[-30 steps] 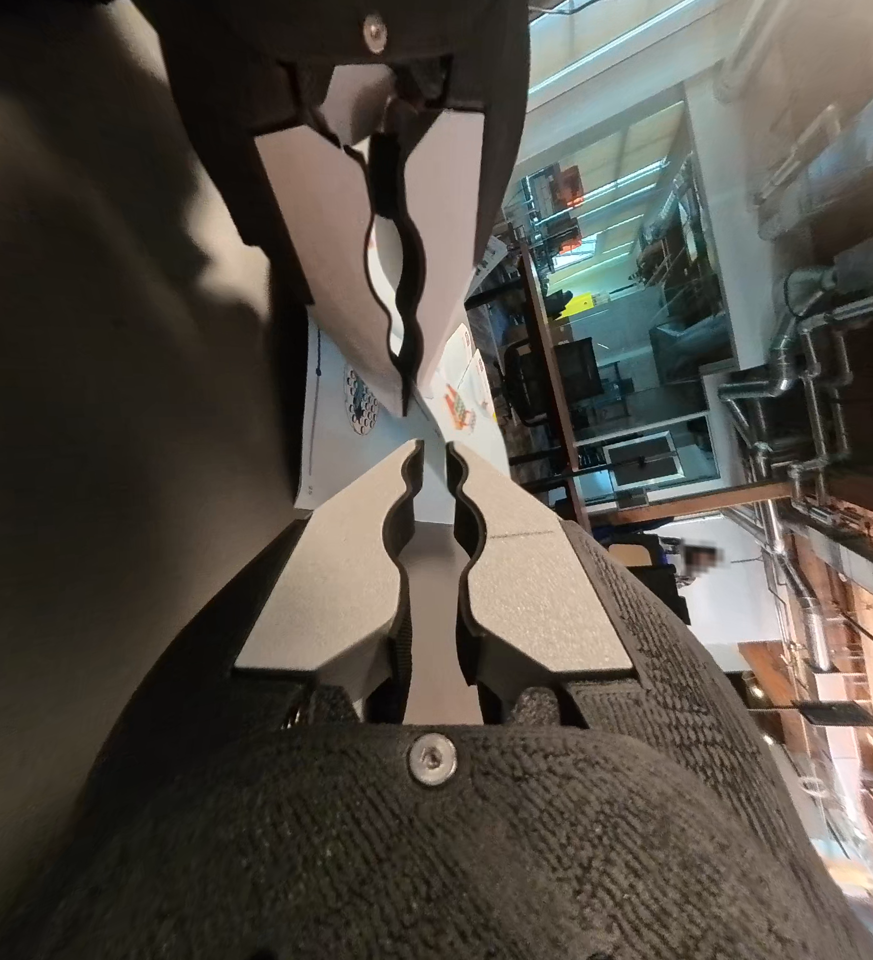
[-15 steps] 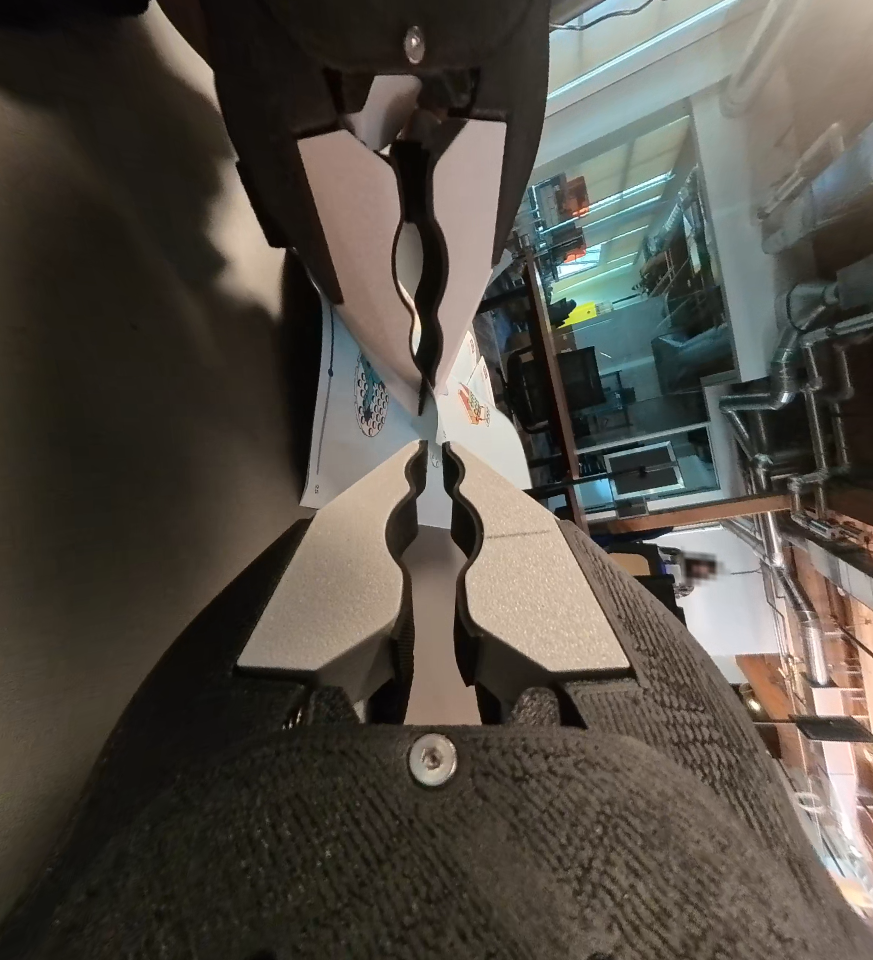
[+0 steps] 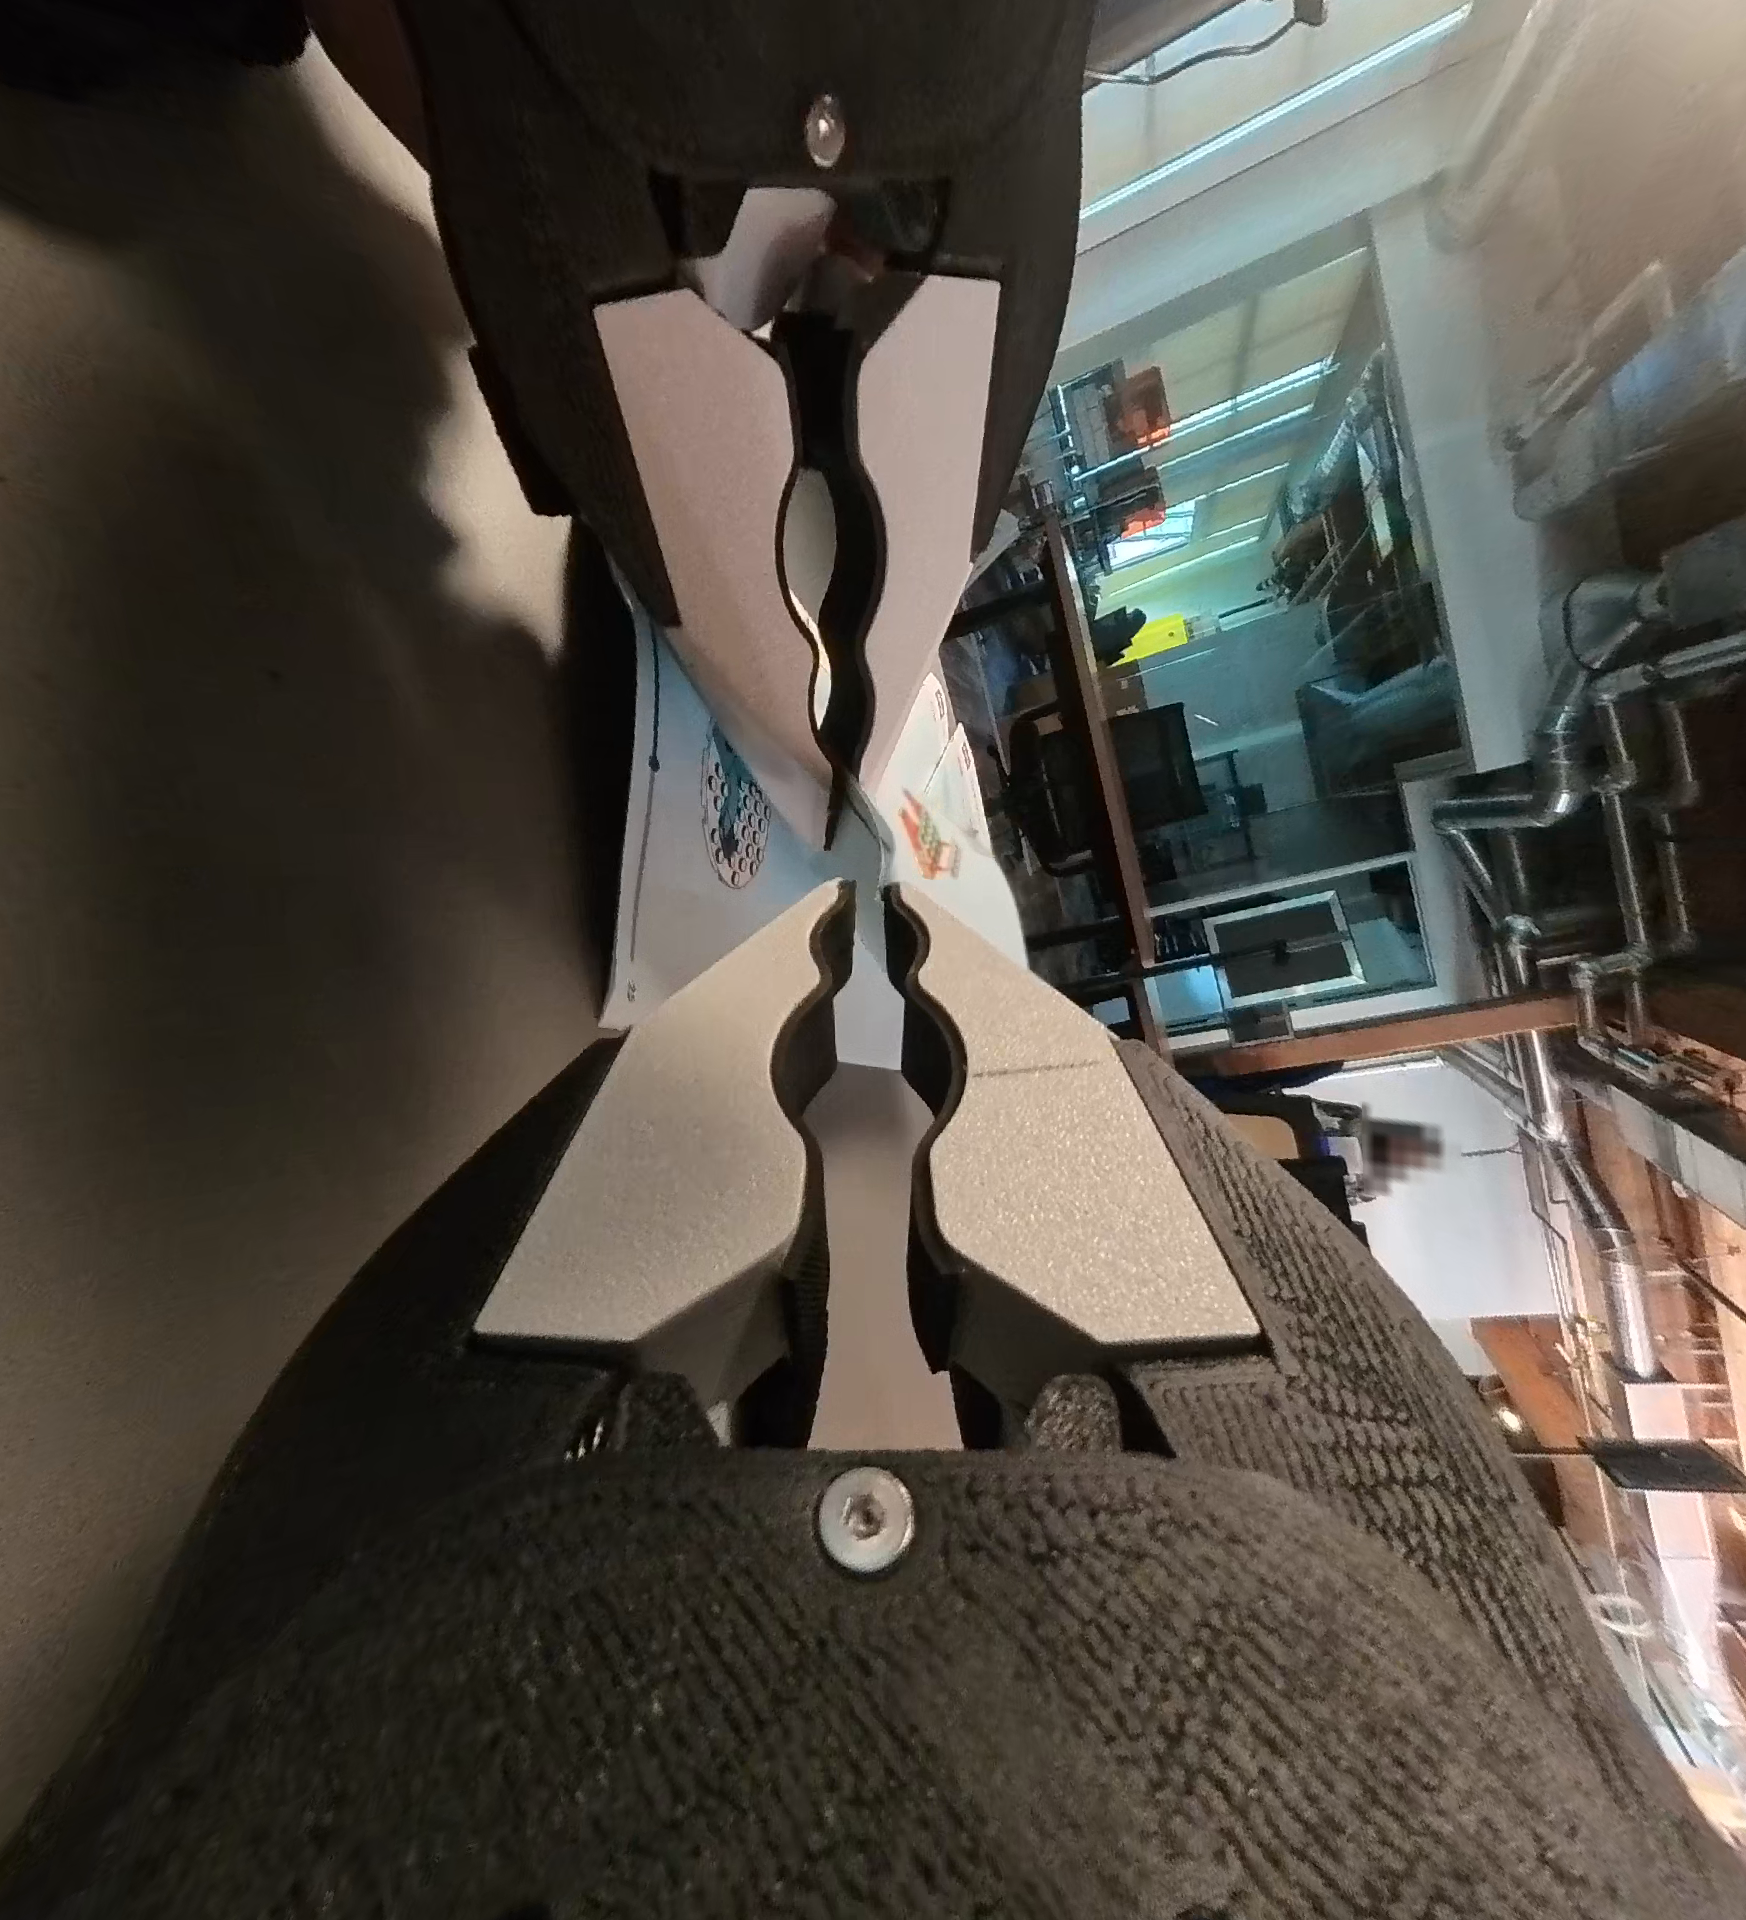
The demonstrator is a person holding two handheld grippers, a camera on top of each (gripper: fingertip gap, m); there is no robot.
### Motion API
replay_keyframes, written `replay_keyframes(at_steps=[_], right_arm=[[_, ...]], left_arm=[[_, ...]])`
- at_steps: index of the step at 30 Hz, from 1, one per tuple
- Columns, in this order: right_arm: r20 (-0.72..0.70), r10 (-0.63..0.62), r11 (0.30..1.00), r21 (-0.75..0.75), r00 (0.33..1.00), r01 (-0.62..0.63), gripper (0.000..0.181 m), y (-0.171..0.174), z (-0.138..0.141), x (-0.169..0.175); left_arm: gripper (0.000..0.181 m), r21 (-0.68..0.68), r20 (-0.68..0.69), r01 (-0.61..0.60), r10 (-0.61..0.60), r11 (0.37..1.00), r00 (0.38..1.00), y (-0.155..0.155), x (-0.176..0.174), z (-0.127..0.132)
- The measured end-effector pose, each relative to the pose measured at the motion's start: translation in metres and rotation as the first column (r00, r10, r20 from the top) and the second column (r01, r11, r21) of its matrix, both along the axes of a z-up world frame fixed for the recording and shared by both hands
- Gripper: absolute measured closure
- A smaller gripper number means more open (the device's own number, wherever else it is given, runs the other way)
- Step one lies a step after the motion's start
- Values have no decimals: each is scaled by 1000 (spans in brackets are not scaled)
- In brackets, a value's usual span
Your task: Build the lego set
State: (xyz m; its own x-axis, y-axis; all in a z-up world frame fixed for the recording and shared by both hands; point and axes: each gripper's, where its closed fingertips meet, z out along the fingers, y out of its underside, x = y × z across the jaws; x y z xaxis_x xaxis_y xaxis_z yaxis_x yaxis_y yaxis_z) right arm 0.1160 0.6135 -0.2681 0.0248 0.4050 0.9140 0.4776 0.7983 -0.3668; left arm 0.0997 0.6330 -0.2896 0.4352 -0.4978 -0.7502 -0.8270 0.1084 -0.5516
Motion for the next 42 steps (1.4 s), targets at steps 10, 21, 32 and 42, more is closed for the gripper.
replay_keyframes(at_steps=[10,21,32,42], right_arm=[[-3,-8,1000,11,1000,8,177,1,0,-1],[3,-11,1000,17,1000,11,177,1,-1,-3],[-14,-24,999,37,1000,24,177,3,3,-2],[-33,-37,998,53,999,39,174,5,7,-1]], left_arm=[[181,0,6,28,-28,1000,1000,-3,4,1],[181,-6,-11,39,-39,999,999,-4,7,-1],[181,-10,-20,50,-50,999,999,-5,9,-2],[181,-13,-6,39,-39,999,999,-4,7,-2]])
